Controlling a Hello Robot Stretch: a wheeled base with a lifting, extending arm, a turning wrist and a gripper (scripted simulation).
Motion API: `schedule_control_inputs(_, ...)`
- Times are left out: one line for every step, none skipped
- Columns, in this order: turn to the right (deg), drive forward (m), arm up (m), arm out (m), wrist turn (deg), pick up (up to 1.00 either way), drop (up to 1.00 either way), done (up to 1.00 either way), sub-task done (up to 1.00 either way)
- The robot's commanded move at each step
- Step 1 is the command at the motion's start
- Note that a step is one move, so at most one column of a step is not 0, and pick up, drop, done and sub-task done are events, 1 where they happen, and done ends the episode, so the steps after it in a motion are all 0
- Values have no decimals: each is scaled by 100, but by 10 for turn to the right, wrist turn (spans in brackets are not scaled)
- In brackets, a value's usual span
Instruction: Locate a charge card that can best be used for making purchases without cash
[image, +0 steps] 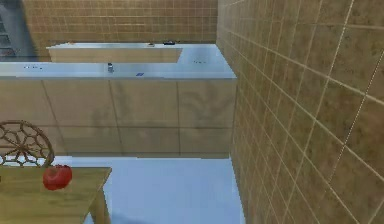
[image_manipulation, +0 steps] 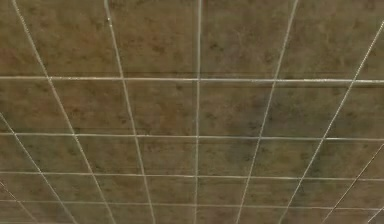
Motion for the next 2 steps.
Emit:
schedule_control_inputs(90,0,0,0,0,0,0,0,0)
schedule_control_inputs(0,100,0,0,0,0,0,0,0)
